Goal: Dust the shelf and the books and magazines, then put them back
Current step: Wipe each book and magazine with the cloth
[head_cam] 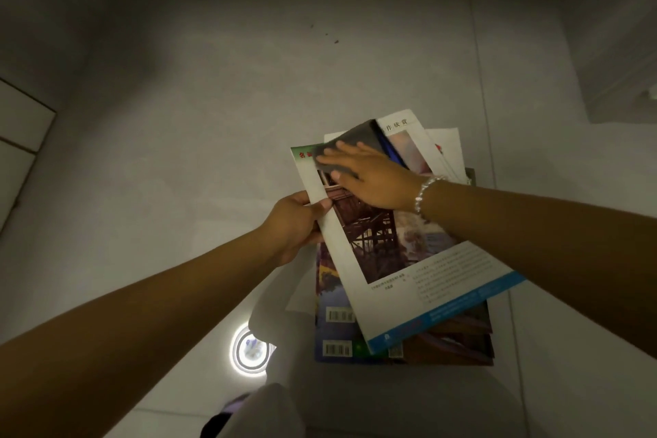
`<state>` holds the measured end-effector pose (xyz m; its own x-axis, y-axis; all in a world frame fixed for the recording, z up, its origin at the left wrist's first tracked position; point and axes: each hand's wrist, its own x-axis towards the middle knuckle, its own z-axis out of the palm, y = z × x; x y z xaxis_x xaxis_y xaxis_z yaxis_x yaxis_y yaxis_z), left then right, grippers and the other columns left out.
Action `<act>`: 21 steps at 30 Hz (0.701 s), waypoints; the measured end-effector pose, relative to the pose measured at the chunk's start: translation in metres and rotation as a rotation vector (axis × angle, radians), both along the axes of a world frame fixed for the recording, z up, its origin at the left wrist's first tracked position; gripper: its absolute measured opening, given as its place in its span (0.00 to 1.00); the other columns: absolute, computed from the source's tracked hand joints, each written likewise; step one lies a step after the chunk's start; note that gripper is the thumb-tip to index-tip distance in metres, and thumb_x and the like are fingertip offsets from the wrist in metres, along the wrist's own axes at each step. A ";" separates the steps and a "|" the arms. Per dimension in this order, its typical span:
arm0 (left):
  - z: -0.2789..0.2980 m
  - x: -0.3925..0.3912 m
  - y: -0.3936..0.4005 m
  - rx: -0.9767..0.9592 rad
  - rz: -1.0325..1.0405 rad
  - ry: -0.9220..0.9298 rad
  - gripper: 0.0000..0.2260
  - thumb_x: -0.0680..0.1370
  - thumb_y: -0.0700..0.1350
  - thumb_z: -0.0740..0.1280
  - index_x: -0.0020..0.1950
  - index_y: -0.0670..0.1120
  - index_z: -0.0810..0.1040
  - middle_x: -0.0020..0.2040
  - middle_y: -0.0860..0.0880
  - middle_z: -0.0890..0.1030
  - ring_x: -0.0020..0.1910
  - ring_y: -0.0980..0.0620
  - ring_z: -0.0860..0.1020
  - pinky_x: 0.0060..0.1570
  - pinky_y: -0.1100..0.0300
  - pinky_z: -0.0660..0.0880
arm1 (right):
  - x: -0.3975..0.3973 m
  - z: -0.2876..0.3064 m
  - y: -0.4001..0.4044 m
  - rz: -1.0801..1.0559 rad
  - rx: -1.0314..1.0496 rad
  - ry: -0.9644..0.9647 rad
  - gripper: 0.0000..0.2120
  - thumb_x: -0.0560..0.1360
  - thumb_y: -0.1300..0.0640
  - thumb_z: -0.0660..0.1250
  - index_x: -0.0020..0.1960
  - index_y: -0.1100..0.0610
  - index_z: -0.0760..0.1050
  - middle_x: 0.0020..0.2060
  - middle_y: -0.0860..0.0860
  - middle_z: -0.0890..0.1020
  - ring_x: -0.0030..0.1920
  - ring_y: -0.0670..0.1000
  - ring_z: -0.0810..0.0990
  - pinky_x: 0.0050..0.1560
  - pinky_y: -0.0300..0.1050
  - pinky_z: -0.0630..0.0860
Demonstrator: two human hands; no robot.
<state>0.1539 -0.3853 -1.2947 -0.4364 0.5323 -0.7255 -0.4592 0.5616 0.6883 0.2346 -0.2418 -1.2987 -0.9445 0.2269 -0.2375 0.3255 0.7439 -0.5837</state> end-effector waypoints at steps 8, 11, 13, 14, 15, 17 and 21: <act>-0.001 0.001 0.001 -0.034 0.014 0.027 0.09 0.81 0.41 0.62 0.59 0.43 0.77 0.53 0.45 0.82 0.46 0.48 0.81 0.38 0.58 0.80 | 0.020 -0.013 0.029 -0.257 0.234 -0.064 0.23 0.83 0.51 0.49 0.77 0.50 0.52 0.77 0.49 0.54 0.77 0.51 0.47 0.74 0.47 0.40; 0.001 0.002 0.000 -0.018 0.031 -0.013 0.08 0.81 0.41 0.61 0.57 0.43 0.77 0.52 0.44 0.82 0.44 0.49 0.81 0.34 0.60 0.80 | 0.051 -0.017 0.002 -0.026 0.248 0.071 0.23 0.82 0.49 0.49 0.76 0.48 0.51 0.75 0.46 0.53 0.75 0.47 0.45 0.73 0.45 0.38; 0.002 0.002 0.000 -0.006 0.053 -0.050 0.07 0.82 0.42 0.60 0.53 0.45 0.77 0.50 0.45 0.82 0.43 0.49 0.81 0.35 0.59 0.80 | 0.083 -0.021 -0.006 0.178 0.259 0.062 0.23 0.81 0.44 0.45 0.75 0.46 0.50 0.74 0.44 0.53 0.75 0.45 0.44 0.73 0.43 0.37; 0.003 0.002 0.000 -0.005 0.052 -0.058 0.07 0.82 0.42 0.60 0.51 0.46 0.77 0.49 0.45 0.82 0.43 0.49 0.81 0.35 0.59 0.80 | 0.096 -0.023 -0.002 0.260 0.278 0.041 0.24 0.81 0.42 0.42 0.75 0.45 0.49 0.74 0.43 0.53 0.75 0.44 0.44 0.73 0.42 0.35; 0.003 0.002 0.000 -0.005 0.042 -0.061 0.07 0.82 0.43 0.59 0.51 0.46 0.77 0.49 0.45 0.82 0.43 0.50 0.81 0.36 0.59 0.80 | 0.105 -0.024 0.008 0.313 0.301 0.025 0.24 0.80 0.41 0.41 0.75 0.44 0.49 0.74 0.43 0.53 0.75 0.43 0.43 0.73 0.41 0.34; 0.003 0.000 0.001 -0.002 0.006 -0.066 0.08 0.82 0.45 0.58 0.53 0.46 0.76 0.50 0.45 0.82 0.45 0.49 0.81 0.39 0.57 0.80 | 0.113 -0.022 0.028 0.288 0.323 0.000 0.24 0.80 0.41 0.42 0.75 0.44 0.49 0.74 0.43 0.53 0.75 0.41 0.43 0.72 0.42 0.35; 0.011 -0.007 0.007 0.038 -0.020 -0.140 0.09 0.83 0.44 0.56 0.58 0.44 0.74 0.50 0.46 0.82 0.48 0.48 0.81 0.41 0.54 0.81 | 0.100 -0.018 0.032 0.012 0.353 0.036 0.26 0.78 0.43 0.43 0.74 0.49 0.53 0.74 0.47 0.57 0.75 0.50 0.52 0.73 0.47 0.43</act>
<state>0.1471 -0.3787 -1.2834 -0.3216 0.5677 -0.7578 -0.5412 0.5465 0.6391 0.3346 -0.2094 -1.3164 -0.9539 0.2783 -0.1125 0.2996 0.9054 -0.3006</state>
